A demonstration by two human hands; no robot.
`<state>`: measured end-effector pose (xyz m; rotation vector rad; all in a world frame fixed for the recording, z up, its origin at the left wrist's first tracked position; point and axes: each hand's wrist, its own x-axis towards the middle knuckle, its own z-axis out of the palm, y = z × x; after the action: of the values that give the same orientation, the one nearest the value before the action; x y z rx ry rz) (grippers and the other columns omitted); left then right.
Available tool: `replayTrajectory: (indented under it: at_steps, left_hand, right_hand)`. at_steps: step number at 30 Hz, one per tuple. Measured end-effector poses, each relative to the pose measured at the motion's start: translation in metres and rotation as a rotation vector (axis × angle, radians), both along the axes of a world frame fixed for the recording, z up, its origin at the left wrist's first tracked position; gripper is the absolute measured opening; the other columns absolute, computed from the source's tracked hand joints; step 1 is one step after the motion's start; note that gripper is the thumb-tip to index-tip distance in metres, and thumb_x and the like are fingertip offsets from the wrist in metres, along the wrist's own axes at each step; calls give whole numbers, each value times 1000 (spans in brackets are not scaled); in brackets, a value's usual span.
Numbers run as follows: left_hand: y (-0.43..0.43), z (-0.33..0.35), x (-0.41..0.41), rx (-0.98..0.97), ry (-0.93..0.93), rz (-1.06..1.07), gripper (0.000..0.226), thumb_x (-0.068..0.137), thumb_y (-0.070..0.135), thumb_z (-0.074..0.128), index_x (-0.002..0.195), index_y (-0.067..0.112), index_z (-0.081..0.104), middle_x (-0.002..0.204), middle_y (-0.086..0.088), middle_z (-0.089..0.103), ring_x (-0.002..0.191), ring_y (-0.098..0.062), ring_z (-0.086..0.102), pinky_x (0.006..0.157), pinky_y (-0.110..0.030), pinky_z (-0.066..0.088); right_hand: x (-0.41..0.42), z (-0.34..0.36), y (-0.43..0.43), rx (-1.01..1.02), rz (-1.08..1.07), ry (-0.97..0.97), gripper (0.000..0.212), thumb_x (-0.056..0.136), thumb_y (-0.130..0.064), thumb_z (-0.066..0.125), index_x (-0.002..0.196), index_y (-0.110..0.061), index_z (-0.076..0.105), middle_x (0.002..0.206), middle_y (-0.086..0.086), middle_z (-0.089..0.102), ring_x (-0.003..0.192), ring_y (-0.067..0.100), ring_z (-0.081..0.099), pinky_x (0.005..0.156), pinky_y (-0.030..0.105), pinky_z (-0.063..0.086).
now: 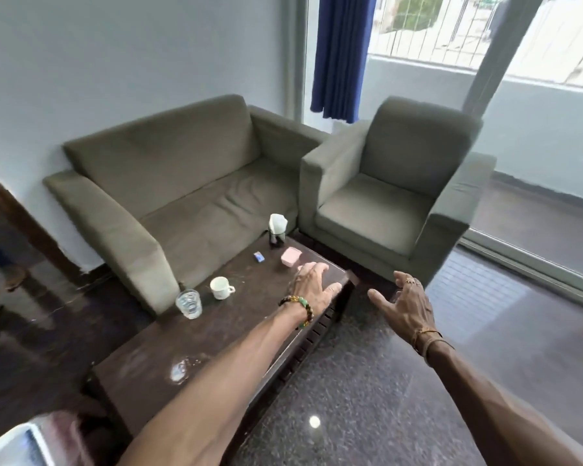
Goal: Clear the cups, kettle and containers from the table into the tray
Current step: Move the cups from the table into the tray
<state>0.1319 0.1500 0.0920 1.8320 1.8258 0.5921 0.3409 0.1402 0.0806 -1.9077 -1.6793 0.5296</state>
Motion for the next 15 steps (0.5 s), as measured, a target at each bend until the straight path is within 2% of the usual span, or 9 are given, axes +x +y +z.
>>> replayTrajectory:
  at_steps: [4,10,15]
  left_hand:
    - [42,-3,13,-30,-8,-27,52,85,47,64,128,21,54,125,-7,57,116,-25,57,100,-38,48]
    - [109,12,21,-6,26,-34,50,85,47,63,128,23,54,125,-4,57,113,-23,58,98,-33,42]
    - [151,8,31,-28,64,-20,48,83,47,62,127,29,53,126,1,56,114,-21,58,96,-32,42]
  right_hand:
    - [14,1,35,-25,-36,3,77,81,-50,71,139,-7,44,135,13,53,119,27,56,100,43,48]
    - [25,14,92,7,-73,19,73,83,-50,69,139,-9,43,130,13,55,110,28,60,92,47,53]
    - [32,4,136,-15,-43,9,73,84,-49,68,139,-8,42,130,15,55,110,28,60,93,48,53]
